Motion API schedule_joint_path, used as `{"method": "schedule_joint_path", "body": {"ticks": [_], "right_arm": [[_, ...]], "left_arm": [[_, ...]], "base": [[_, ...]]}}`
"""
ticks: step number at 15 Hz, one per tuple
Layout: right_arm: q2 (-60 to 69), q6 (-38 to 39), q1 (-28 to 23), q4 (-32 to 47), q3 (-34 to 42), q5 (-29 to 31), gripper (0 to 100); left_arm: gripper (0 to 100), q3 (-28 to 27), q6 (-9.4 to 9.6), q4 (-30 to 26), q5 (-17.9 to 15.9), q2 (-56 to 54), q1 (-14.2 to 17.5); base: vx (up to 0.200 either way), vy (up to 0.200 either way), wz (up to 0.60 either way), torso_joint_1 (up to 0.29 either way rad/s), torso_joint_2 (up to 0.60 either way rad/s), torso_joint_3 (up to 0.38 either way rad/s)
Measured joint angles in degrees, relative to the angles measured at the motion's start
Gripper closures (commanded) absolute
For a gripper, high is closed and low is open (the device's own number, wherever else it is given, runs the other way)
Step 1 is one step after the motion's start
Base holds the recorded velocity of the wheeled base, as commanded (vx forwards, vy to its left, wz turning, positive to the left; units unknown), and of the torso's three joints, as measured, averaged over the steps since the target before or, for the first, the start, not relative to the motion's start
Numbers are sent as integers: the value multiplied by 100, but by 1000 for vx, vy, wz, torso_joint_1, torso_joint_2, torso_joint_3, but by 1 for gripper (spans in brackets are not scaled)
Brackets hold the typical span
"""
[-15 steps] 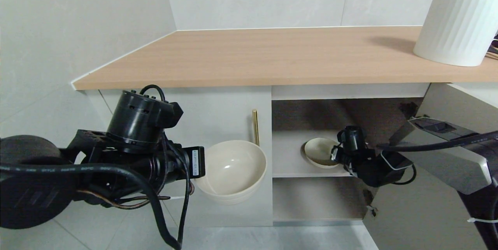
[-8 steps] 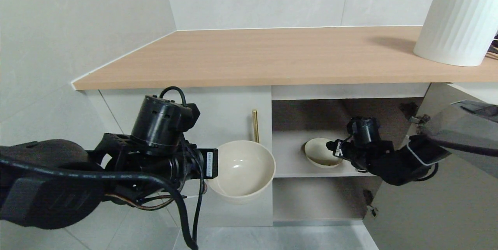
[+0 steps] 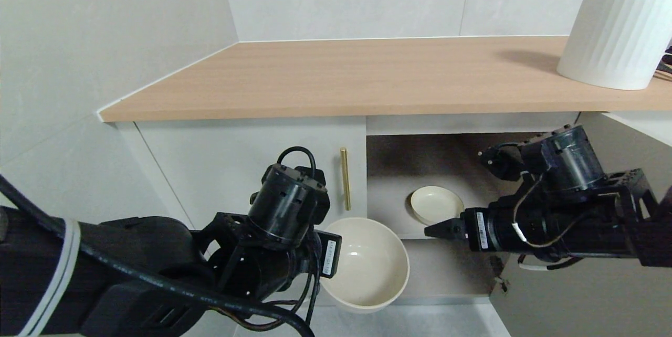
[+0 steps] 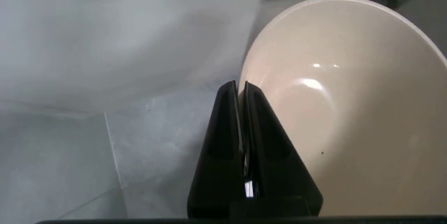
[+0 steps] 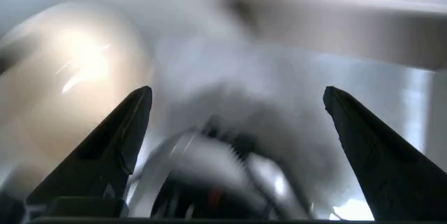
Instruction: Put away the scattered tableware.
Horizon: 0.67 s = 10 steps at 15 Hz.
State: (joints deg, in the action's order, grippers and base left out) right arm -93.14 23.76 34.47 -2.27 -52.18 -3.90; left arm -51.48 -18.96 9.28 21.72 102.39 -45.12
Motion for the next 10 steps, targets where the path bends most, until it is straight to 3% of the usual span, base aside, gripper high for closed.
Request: {"method": "schedule_joint_path", "body": {"ticks": [4,6,10], "right_arm": [[163,-113,463,82,107,-37,0],[-6,-121,562,63,144,-30,0],[-640,-69,616,-107,111,-15,0]], "left_arm": [[100,50,2,-2,148,9,-352],[100,82,-1,0,356,1,-468],[100,105,-4,2,466,-35,-603]], "base": [[0,0,0,0,0,0],[0,0,0,0,0,0],[0,0,0,0,0,0]]}}
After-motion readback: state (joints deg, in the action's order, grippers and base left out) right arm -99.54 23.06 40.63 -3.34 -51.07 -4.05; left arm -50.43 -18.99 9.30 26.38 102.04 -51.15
